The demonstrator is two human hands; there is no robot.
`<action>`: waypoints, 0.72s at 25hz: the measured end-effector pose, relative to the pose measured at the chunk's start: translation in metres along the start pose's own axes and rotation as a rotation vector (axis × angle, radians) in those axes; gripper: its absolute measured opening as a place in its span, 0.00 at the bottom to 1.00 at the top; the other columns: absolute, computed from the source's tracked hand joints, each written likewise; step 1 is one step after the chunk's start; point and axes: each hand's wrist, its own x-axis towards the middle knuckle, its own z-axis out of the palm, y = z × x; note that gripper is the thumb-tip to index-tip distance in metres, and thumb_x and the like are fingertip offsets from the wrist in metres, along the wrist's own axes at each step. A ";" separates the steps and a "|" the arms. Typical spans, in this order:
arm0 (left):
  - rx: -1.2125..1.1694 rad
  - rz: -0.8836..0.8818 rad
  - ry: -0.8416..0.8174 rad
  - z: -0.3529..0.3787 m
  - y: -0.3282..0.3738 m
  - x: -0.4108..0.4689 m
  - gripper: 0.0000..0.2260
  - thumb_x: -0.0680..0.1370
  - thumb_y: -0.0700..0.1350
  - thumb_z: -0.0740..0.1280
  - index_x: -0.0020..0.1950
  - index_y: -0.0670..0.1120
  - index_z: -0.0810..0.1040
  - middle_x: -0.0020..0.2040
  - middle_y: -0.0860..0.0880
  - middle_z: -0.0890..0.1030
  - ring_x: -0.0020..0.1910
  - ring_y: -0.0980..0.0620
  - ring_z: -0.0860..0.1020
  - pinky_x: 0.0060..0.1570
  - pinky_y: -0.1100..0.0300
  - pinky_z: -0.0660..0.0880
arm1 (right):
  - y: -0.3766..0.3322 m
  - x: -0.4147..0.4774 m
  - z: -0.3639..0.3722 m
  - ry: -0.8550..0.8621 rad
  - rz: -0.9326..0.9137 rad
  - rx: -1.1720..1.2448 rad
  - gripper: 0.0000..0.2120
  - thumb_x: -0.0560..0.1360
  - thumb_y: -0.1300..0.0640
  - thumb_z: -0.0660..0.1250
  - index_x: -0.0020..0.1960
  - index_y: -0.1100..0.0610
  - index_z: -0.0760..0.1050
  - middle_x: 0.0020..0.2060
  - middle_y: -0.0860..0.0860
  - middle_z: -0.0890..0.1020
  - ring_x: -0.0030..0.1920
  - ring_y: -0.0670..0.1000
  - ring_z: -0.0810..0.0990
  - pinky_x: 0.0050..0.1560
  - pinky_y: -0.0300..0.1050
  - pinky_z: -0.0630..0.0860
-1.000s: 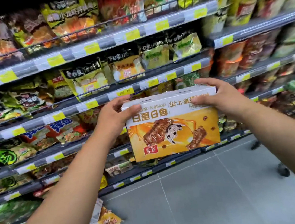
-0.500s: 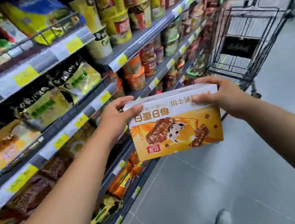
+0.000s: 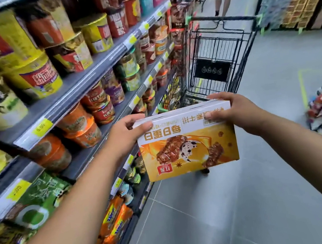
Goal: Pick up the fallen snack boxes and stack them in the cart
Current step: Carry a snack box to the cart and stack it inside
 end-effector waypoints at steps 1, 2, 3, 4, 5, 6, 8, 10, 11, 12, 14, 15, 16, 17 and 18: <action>-0.004 -0.004 -0.014 0.006 0.002 0.020 0.17 0.69 0.48 0.78 0.56 0.51 0.80 0.56 0.48 0.82 0.54 0.47 0.82 0.55 0.52 0.79 | 0.002 0.018 -0.008 0.010 0.012 -0.001 0.38 0.50 0.43 0.81 0.59 0.45 0.78 0.52 0.49 0.84 0.48 0.51 0.84 0.50 0.49 0.82; -0.012 -0.010 -0.030 0.009 0.002 0.039 0.17 0.71 0.47 0.76 0.58 0.50 0.79 0.57 0.47 0.81 0.55 0.47 0.82 0.56 0.51 0.79 | 0.004 0.035 -0.013 0.017 0.020 0.008 0.38 0.49 0.42 0.81 0.59 0.45 0.78 0.52 0.49 0.84 0.49 0.51 0.84 0.51 0.50 0.82; -0.013 -0.015 -0.048 0.011 0.004 0.057 0.18 0.71 0.47 0.76 0.59 0.50 0.78 0.58 0.47 0.81 0.55 0.47 0.82 0.56 0.51 0.79 | 0.007 0.052 -0.017 0.022 0.029 0.020 0.39 0.49 0.42 0.81 0.60 0.45 0.78 0.53 0.50 0.83 0.49 0.52 0.85 0.52 0.52 0.82; -0.002 -0.019 -0.065 0.011 0.005 0.080 0.19 0.70 0.48 0.77 0.60 0.50 0.78 0.59 0.47 0.81 0.55 0.47 0.81 0.57 0.51 0.78 | 0.009 0.072 -0.020 0.022 0.042 0.027 0.39 0.50 0.42 0.81 0.60 0.45 0.78 0.54 0.50 0.83 0.49 0.52 0.84 0.52 0.52 0.81; 0.015 -0.018 -0.080 0.010 0.005 0.105 0.21 0.68 0.50 0.78 0.59 0.51 0.79 0.58 0.47 0.81 0.55 0.47 0.81 0.57 0.50 0.78 | 0.011 0.092 -0.020 0.025 0.055 0.024 0.40 0.49 0.41 0.82 0.60 0.44 0.78 0.54 0.49 0.83 0.50 0.52 0.84 0.52 0.52 0.81; 0.023 -0.024 -0.093 0.009 0.006 0.130 0.21 0.67 0.51 0.79 0.58 0.51 0.79 0.57 0.48 0.81 0.55 0.47 0.81 0.57 0.50 0.78 | 0.012 0.112 -0.019 0.027 0.065 0.017 0.41 0.49 0.39 0.82 0.60 0.43 0.77 0.54 0.49 0.83 0.50 0.52 0.84 0.52 0.52 0.81; 0.020 -0.040 -0.120 0.009 0.007 0.181 0.17 0.70 0.47 0.77 0.57 0.50 0.79 0.57 0.48 0.81 0.55 0.47 0.81 0.56 0.53 0.79 | 0.016 0.153 -0.019 0.045 0.075 0.022 0.42 0.48 0.40 0.83 0.61 0.44 0.77 0.54 0.49 0.83 0.50 0.52 0.84 0.54 0.52 0.81; 0.033 -0.048 -0.159 0.013 0.007 0.229 0.17 0.71 0.46 0.77 0.58 0.50 0.79 0.58 0.47 0.81 0.55 0.48 0.81 0.55 0.54 0.79 | 0.017 0.188 -0.022 0.093 0.081 0.035 0.40 0.52 0.45 0.82 0.62 0.47 0.77 0.54 0.49 0.81 0.51 0.52 0.83 0.55 0.50 0.80; 0.044 -0.042 -0.180 0.014 0.007 0.250 0.21 0.68 0.48 0.78 0.59 0.51 0.79 0.59 0.47 0.81 0.55 0.48 0.81 0.57 0.52 0.78 | 0.017 0.201 -0.025 0.107 0.079 0.038 0.37 0.55 0.48 0.81 0.63 0.48 0.76 0.54 0.48 0.81 0.51 0.51 0.83 0.54 0.47 0.80; 0.055 -0.029 -0.205 0.017 0.006 0.275 0.23 0.65 0.50 0.79 0.58 0.54 0.78 0.60 0.47 0.80 0.57 0.47 0.80 0.60 0.49 0.77 | 0.016 0.216 -0.030 0.121 0.079 0.038 0.35 0.58 0.51 0.80 0.63 0.49 0.76 0.53 0.47 0.80 0.50 0.49 0.82 0.51 0.44 0.80; 0.097 -0.014 -0.264 0.027 0.010 0.319 0.24 0.62 0.53 0.78 0.57 0.58 0.77 0.61 0.48 0.79 0.60 0.47 0.78 0.63 0.47 0.75 | 0.018 0.245 -0.043 0.158 0.083 0.010 0.32 0.62 0.54 0.79 0.64 0.48 0.75 0.52 0.45 0.78 0.48 0.46 0.81 0.46 0.37 0.78; 0.124 -0.004 -0.292 0.034 0.012 0.340 0.25 0.61 0.54 0.78 0.56 0.60 0.77 0.61 0.49 0.79 0.61 0.48 0.78 0.63 0.47 0.74 | 0.022 0.259 -0.052 0.173 0.092 -0.012 0.32 0.62 0.53 0.79 0.64 0.47 0.74 0.53 0.45 0.77 0.48 0.45 0.80 0.45 0.35 0.77; 0.152 0.007 -0.322 0.042 0.015 0.359 0.27 0.60 0.56 0.79 0.57 0.62 0.76 0.61 0.51 0.78 0.61 0.50 0.77 0.64 0.47 0.74 | 0.026 0.274 -0.061 0.182 0.103 -0.032 0.34 0.61 0.52 0.80 0.65 0.46 0.74 0.54 0.46 0.77 0.49 0.46 0.80 0.45 0.34 0.76; 0.189 0.019 -0.347 0.052 0.019 0.378 0.29 0.58 0.58 0.79 0.57 0.63 0.76 0.62 0.52 0.78 0.61 0.51 0.77 0.63 0.47 0.74 | 0.031 0.287 -0.072 0.188 0.116 -0.050 0.35 0.60 0.50 0.80 0.65 0.45 0.73 0.56 0.47 0.76 0.51 0.47 0.79 0.46 0.34 0.76; 0.239 0.037 -0.369 0.062 0.021 0.397 0.31 0.57 0.59 0.78 0.59 0.63 0.75 0.62 0.53 0.78 0.61 0.52 0.77 0.64 0.48 0.74 | 0.036 0.302 -0.084 0.189 0.129 -0.067 0.38 0.58 0.48 0.81 0.65 0.44 0.73 0.57 0.49 0.76 0.52 0.48 0.79 0.47 0.35 0.76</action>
